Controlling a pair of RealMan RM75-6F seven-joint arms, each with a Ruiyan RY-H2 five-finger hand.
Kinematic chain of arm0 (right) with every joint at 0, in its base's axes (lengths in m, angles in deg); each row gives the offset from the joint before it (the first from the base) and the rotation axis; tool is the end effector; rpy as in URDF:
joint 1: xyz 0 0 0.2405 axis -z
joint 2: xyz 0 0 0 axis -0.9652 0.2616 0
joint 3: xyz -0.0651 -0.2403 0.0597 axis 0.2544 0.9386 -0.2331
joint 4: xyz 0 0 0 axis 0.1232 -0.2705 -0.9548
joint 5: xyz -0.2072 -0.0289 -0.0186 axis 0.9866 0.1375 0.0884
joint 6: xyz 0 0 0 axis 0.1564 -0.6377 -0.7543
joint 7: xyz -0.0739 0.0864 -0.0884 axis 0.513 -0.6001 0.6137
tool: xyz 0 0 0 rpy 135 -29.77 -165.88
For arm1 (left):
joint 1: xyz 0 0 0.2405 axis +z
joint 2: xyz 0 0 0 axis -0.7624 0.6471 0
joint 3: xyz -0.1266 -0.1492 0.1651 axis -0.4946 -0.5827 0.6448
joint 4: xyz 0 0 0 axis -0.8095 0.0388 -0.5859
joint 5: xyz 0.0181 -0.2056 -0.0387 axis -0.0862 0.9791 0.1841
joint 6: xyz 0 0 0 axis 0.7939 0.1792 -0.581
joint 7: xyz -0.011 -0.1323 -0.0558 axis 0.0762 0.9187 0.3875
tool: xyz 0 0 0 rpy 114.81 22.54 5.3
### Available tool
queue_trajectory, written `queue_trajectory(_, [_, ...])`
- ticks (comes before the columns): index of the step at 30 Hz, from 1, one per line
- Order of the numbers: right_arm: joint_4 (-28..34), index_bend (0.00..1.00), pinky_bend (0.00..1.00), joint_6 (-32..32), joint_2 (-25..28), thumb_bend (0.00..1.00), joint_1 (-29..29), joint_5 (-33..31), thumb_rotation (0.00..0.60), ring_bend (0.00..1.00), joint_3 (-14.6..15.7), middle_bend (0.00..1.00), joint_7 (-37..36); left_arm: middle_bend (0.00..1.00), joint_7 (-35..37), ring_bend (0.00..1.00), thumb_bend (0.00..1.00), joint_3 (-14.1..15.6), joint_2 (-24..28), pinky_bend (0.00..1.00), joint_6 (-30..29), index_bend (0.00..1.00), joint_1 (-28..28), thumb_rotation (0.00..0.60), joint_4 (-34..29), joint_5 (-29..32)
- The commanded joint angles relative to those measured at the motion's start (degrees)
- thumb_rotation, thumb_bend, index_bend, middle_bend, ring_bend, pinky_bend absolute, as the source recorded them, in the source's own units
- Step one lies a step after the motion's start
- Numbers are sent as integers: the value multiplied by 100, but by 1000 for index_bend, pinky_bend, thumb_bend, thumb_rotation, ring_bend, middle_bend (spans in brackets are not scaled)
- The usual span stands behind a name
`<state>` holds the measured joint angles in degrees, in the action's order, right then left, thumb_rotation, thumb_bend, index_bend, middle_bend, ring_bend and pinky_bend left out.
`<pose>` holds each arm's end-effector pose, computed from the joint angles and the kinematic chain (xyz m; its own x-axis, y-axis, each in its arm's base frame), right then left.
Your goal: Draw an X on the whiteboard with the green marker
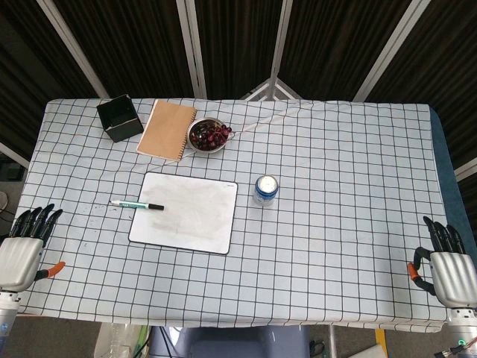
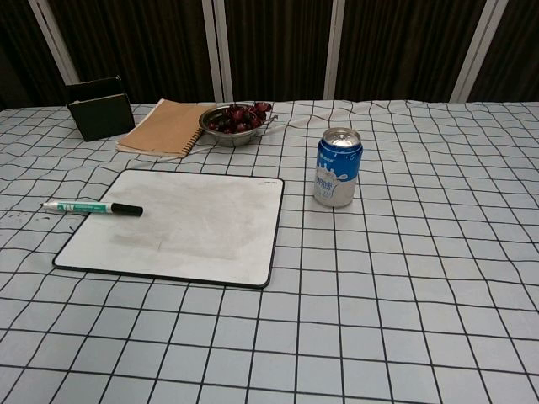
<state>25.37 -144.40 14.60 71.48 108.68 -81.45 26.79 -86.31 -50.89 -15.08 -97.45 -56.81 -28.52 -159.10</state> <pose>-0.3180 -0.1706 0.1636 0.4738 -0.0612 0.8785 -0.8786 0.0346 0.4763 -0.3003 0.1845 0.1392 0.5243 0.0678 0.8488 0.8513 -0.0664 -0.5205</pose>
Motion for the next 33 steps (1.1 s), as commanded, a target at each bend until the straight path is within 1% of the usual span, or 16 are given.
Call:
queue_trajectory(1, [-10, 0, 0, 30, -4, 373, -10, -18, 600, 0, -1, 0, -1, 0, -16, 0, 42, -4, -3, 0, 30, 0, -12, 600, 14, 22])
queue_trajectory(11, [-2, 0, 0, -39, 16, 373, 15, 24, 600, 0, -2, 0, -47, 0, -38, 0, 42, 15, 32, 0, 127, 0, -27, 600, -17, 94])
queue_trajectory(18, [-22, 0, 0, -43, -16, 373, 13, 39, 600, 0, 1, 0, -29, 0, -80, 0, 46, -23, 45, 0, 350, 0, -122, 600, -42, 260])
queue_trajectory(20, [-24, 0, 0, -54, -10, 373, 24, 35, 600, 0, 2, 0, -59, 0, -118, 0, 64, -66, 36, 0, 412, 0, -176, 600, -48, 308])
queue_trajectory(24, [24, 0, 0, -26, 11, 373, 30, 1, 600, 0, 3, 0, -136, 0, -206, 0, 139, -218, 22, 0, 716, 8, -412, 600, -136, 478])
queue_trajectory(26, [42, 0, 0, -8, 24, 373, 29, 1, 600, 0, 11, 0, -157, 0, -348, 0, 177, -335, -2, 0, 931, 51, -596, 600, -133, 604])
queue_trajectory(29, [57, 0, 0, 15, 18, 373, 12, 13, 600, 0, 11, 0, -173, 2, -604, 0, 245, -573, -117, 2, 1338, 166, -950, 600, -107, 911])
queue_trajectory(31, [69, 0, 0, 37, 10, 373, 4, 14, 600, 0, 17, 0, -166, 23, -779, 0, 286, -714, -202, 20, 1584, 245, -1167, 600, -70, 1133])
queue_trajectory(33, [86, 0, 0, 69, 10, 373, -8, 24, 600, 0, 30, 0, -171, 45, -964, 0, 310, -848, -299, 31, 1784, 279, -1373, 600, -4, 1344])
